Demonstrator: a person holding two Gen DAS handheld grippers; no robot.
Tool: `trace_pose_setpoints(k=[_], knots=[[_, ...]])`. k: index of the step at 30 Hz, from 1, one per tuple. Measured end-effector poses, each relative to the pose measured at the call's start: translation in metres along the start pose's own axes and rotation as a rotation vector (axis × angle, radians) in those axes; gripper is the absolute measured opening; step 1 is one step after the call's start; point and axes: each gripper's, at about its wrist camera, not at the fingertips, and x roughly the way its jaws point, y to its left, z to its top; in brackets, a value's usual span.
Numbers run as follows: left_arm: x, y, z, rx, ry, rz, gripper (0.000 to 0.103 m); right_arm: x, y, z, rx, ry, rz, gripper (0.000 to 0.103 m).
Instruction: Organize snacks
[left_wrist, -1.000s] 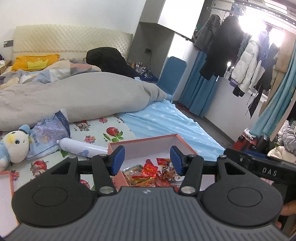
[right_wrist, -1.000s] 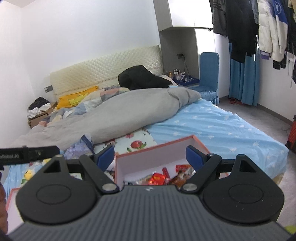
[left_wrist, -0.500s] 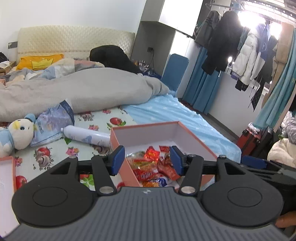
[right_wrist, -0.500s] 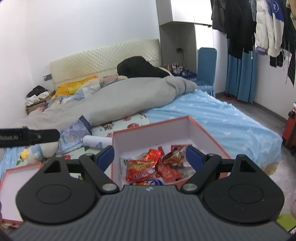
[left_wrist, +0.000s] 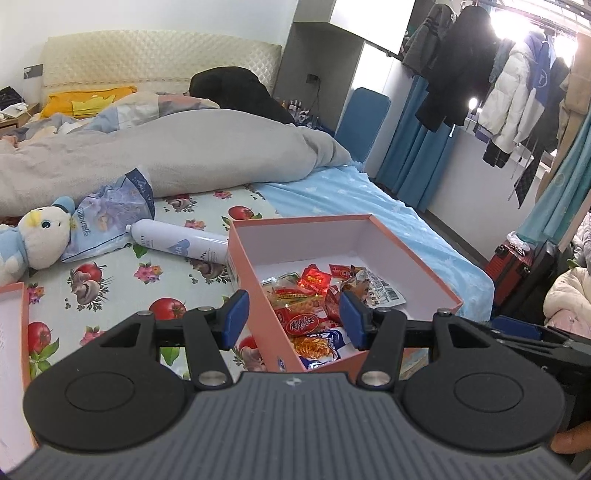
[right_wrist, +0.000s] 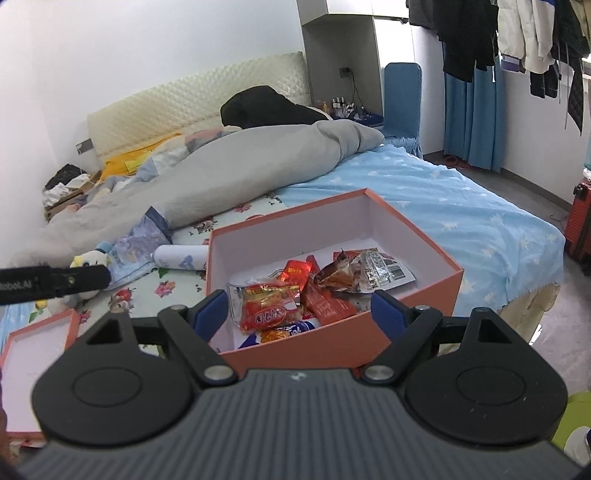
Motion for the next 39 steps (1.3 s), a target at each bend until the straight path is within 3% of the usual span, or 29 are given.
trace_pose_setpoints(k=[20,27,39], knots=[[0.0035,0.0017,-0.0017,0.001,0.016,0.006,0.061,-0.0020,-0.0002,0.0011,-0.009,-0.008,-0.007,0.086],[0.0033,0.0017,0.0003,0.021,0.025,0.038,0.097,-0.0017,-0.0010,0.0018,-0.011,-0.011,-0.007,0.086],[0.0043,0.0022,0.0046,0.016,0.042,0.056,0.100,-0.0030,-0.0011,0.0040,-0.007,-0.017,-0.006,0.086]])
